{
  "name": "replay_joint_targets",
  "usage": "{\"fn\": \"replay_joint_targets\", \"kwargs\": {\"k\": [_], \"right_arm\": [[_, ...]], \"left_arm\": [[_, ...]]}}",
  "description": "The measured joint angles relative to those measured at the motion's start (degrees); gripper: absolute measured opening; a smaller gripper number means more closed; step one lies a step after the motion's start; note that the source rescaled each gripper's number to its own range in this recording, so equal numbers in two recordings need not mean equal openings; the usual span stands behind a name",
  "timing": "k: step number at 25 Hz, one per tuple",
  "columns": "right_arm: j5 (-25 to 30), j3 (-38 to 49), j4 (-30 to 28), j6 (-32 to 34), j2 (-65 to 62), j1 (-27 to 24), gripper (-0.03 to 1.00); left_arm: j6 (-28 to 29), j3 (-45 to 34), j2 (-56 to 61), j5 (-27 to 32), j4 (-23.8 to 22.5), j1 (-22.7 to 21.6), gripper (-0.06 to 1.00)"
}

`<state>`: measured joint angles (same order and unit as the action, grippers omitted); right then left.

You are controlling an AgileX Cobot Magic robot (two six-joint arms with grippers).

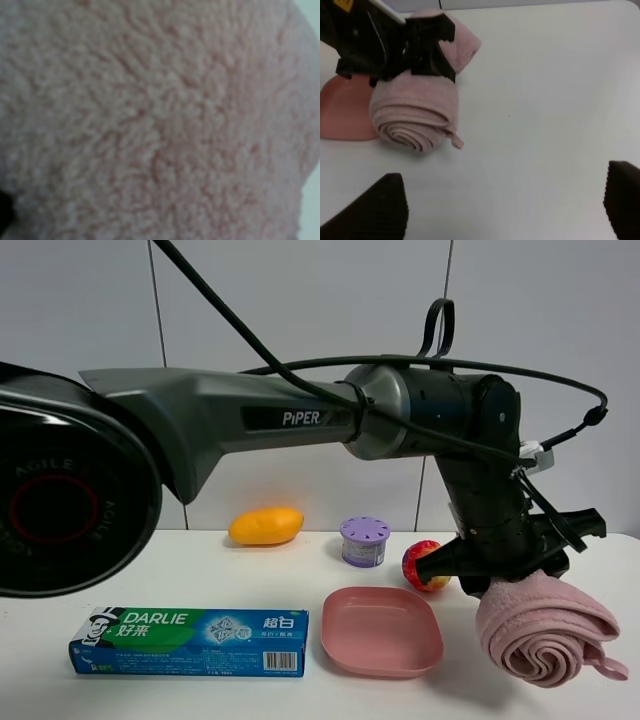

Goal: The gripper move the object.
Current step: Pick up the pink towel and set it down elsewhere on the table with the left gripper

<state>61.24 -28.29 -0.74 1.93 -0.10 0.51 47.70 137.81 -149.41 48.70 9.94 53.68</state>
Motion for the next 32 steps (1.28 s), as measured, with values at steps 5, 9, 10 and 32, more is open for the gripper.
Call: {"fn": "replay_joint_targets", "kwargs": {"k": [5,9,10,32], "right_arm": [[0.0,0.0,0.0,0.0,0.0,0.0,1.0],[0.0,0.0,0.0,0.0,0.0,0.0,1.0],[0.0,0.0,0.0,0.0,0.0,0.0,1.0],[0.0,0.0,0.0,0.0,0.0,0.0,1.0]], "left_arm": [[-0.06,0.0,-0.15,-3.49,0.35,0.02,0.0],[-0.06,0.0,-1.39,-5.8,1.93,-0.04,0.0],[-0.06,0.0,-1.97,-5.8,2.22,-0.04,0.0],[-2.74,0.0,-4.06,-5.72,0.12,-1.28,0.0]]}}
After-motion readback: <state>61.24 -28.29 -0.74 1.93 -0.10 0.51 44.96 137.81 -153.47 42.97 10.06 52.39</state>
